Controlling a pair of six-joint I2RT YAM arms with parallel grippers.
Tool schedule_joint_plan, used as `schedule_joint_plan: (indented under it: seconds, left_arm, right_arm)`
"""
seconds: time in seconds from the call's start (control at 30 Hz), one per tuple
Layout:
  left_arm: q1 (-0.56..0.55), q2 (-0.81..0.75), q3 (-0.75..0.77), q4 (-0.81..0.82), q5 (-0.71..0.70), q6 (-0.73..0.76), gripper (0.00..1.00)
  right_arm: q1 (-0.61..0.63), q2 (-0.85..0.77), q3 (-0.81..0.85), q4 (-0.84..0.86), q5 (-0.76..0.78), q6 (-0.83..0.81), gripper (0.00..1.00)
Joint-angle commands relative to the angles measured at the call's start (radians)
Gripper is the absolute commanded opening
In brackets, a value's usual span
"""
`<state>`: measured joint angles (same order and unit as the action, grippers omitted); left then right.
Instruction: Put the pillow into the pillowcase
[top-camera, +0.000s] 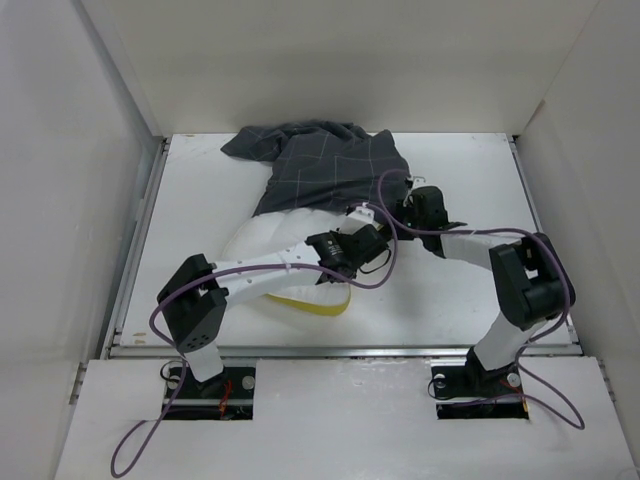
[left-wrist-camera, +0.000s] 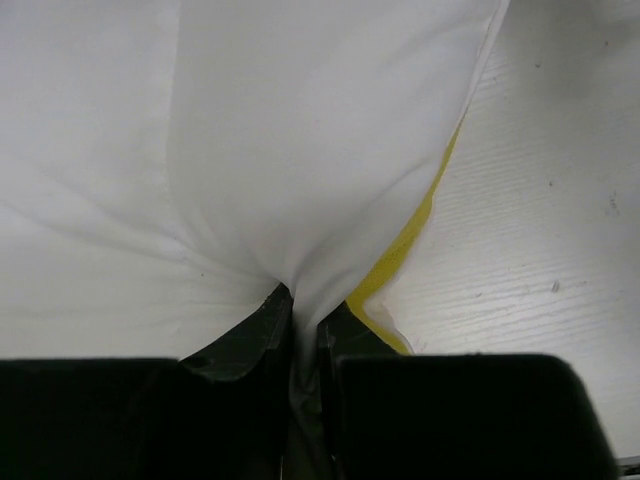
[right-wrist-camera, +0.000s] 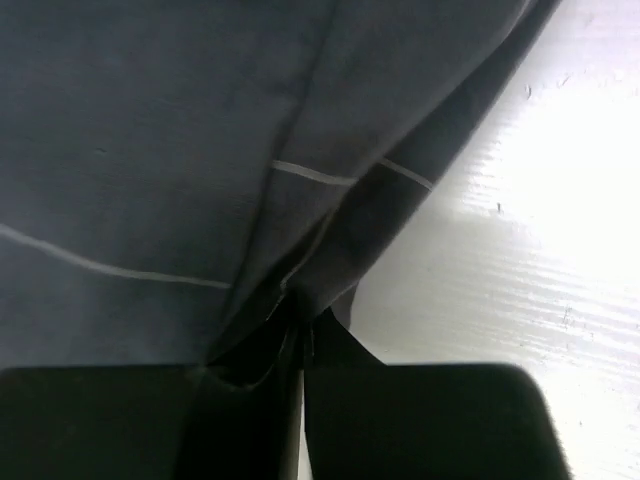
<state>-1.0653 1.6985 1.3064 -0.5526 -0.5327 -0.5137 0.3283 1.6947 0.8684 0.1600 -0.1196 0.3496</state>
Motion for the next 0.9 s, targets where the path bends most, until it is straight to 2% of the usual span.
schedule_joint_plan:
  seconds: [0.0,0.1,0.2,0.27,0.43,0.53,0.67,0.73,0.87]
  left_arm:
    - [0.005,-0.028,0.073,-0.027,-0.087,0.000,0.00]
    - [0.005,-0.019,0.119,-0.027,-0.098,-0.011,0.00]
    - [0.014,0.016,0.200,0.043,-0.089,-0.011,0.00]
    - [0.014,0.052,0.261,0.059,-0.089,-0.011,0.00]
    - [0.074,0.246,0.535,-0.007,-0.147,-0.097,0.00]
    - [0.132,0.306,0.638,-0.085,-0.148,-0.216,0.00]
    - [0.171,0.280,0.552,-0.040,-0.121,-0.289,0.00]
    - [0.182,0.257,0.506,-0.001,-0.078,-0.298,0.00]
    - [0.157,0.185,0.397,0.091,0.008,-0.204,0.00]
  right_arm:
    - [0.015,-0.091,0.014,0.104,-0.049,-0.014,0.00]
    - [0.061,-0.271,-0.020,0.008,-0.014,-0.035,0.00]
    - [0.110,-0.467,-0.035,-0.131,-0.112,-0.035,0.00]
    - [0.185,-0.588,-0.048,-0.239,-0.150,-0.035,0.00]
    - [0.307,-0.731,-0.068,-0.387,-0.389,-0.049,0.00]
    - [0.343,-0.786,-0.077,-0.516,-0.423,-0.064,0.00]
    - [0.344,-0.843,-0.135,-0.617,-0.335,-0.012,0.00]
    - [0.344,-0.839,-0.176,-0.642,-0.221,0.017,0.00]
    - [0.344,-0.762,-0.203,-0.632,-0.108,0.054,0.00]
